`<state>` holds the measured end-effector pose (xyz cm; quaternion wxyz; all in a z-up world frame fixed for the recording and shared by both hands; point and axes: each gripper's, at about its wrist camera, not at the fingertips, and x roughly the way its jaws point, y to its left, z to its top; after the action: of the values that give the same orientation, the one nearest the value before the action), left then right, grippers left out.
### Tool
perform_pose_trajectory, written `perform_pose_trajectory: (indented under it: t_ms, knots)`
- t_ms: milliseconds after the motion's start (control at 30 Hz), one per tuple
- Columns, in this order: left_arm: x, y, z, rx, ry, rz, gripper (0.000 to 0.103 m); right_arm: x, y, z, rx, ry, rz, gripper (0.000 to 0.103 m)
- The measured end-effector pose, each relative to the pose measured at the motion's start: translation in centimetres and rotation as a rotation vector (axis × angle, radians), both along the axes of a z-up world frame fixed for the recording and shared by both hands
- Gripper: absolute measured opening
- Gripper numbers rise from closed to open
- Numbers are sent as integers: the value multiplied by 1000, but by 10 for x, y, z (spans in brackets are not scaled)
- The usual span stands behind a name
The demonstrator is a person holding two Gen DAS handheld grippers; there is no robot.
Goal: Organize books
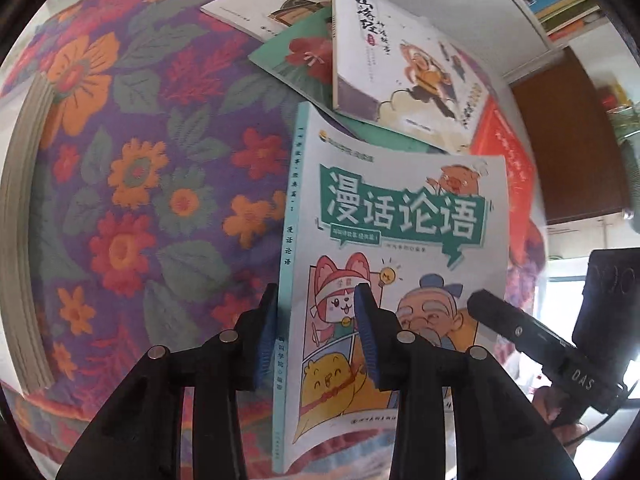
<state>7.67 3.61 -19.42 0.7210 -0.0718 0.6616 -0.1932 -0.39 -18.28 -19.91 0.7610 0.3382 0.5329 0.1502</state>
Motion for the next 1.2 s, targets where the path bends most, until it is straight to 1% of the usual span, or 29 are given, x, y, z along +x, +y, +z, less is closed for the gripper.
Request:
perform_pose_trajectory:
  t_ms: [67,200,367,467,633,933,1200]
  knots:
    - [-2,5,3,5,-8,-5,33,1,3,7,7,-12,-5,22]
    - [-6,26,13,-18,-12,-6,33,0,10,18,13,-22,-8,22]
    - [-8,36,26,-12,-34,-12,33,-3,21,29,20,-36,-20,22]
    - [-8,39,32,-17,-45,-11,33,-4,30,36,13,-43,-26,22]
    - [-8,55,44,-29,-56,-5,33,-2,41,47,34,-62,-38,22]
    - [-3,93,60,-35,-86,37,33,4,76,66,58,-92,-17,22]
    - [4,136,73,-71,-106,81,33,21,109,76,74,-102,10,22]
